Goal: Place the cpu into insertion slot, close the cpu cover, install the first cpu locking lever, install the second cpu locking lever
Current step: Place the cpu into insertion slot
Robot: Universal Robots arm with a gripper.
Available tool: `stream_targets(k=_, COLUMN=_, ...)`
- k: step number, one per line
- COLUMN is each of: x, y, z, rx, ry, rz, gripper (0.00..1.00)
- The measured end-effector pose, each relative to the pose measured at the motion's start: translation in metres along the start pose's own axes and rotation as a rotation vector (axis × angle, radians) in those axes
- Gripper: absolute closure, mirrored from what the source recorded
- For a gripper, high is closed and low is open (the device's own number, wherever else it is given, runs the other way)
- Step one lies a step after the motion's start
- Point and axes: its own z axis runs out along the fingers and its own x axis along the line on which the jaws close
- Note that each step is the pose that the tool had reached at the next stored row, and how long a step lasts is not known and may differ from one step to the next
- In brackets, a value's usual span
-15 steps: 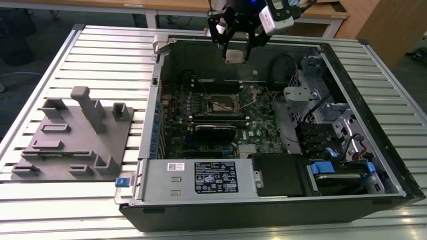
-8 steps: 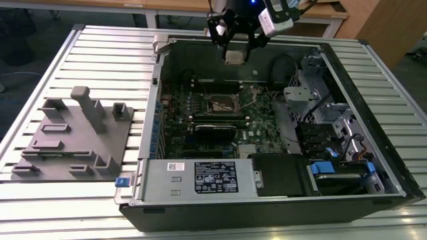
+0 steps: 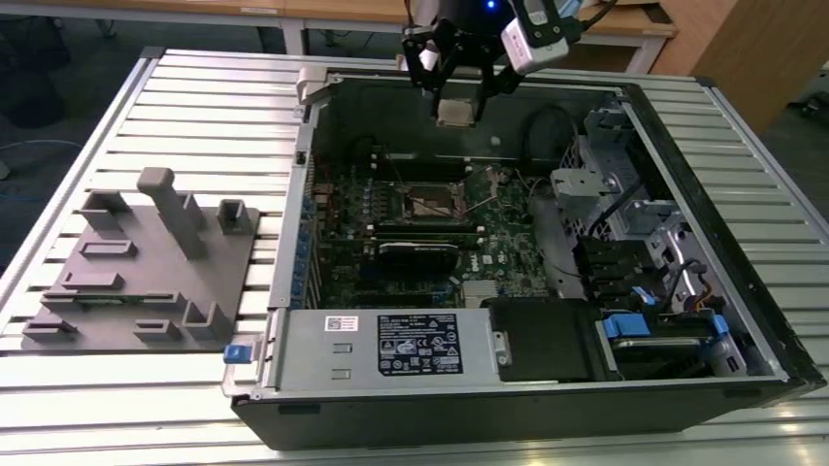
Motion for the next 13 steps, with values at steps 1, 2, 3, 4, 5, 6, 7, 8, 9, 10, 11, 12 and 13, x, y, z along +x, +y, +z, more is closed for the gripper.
stream_targets(k=1, x=0.0, y=-0.0001, z=0.0006, rx=0.0, ry=0.0, rz=0.0, gripper=0.46)
stream_targets(k=2, x=0.0, y=-0.0002, z=0.0013, rx=0.0001, ry=0.0001, rz=0.0, gripper=0.46)
stream_targets(k=3, x=0.0, y=-0.0002, z=0.0021, rx=0.0002, ry=0.0001, rz=0.0, gripper=0.46)
stream_targets(k=4, x=-0.0001, y=-0.0003, z=0.0029, rx=0.0002, ry=0.0001, rz=0.0, gripper=0.46)
stream_targets(k=5, x=-0.0001, y=-0.0004, z=0.0038, rx=0.0002, ry=0.0001, rz=0.0, gripper=0.46)
stream_targets(k=6, x=-0.0001, y=-0.0005, z=0.0047, rx=0.0003, ry=0.0001, rz=0.0, gripper=0.46)
stream_targets(k=7, x=-0.0001, y=-0.0005, z=0.0056, rx=0.0002, ry=0.0001, rz=0.0, gripper=0.46)
stream_targets(k=8, x=-0.0001, y=-0.0006, z=0.0064, rx=0.0003, ry=0.0002, rz=0.0, gripper=0.46)
stream_targets(k=9, x=-0.0001, y=-0.0007, z=0.0071, rx=0.0003, ry=0.0001, rz=0.0, gripper=0.46)
stream_targets(k=10, x=-0.0001, y=-0.0007, z=0.0076, rx=0.0003, ry=0.0002, rz=0.0, gripper=0.46)
stream_targets(k=11, x=-0.0001, y=-0.0007, z=0.0077, rx=0.0005, ry=0.0003, rz=0.0, gripper=0.46)
stream_targets(k=12, x=-0.0001, y=-0.0008, z=0.0078, rx=0.0006, ry=0.0003, rz=0.0, gripper=0.46)
stream_targets(k=13, x=-0.0001, y=-0.0008, z=0.008, rx=0.0005, ry=0.0002, rz=0.0, gripper=0.46)
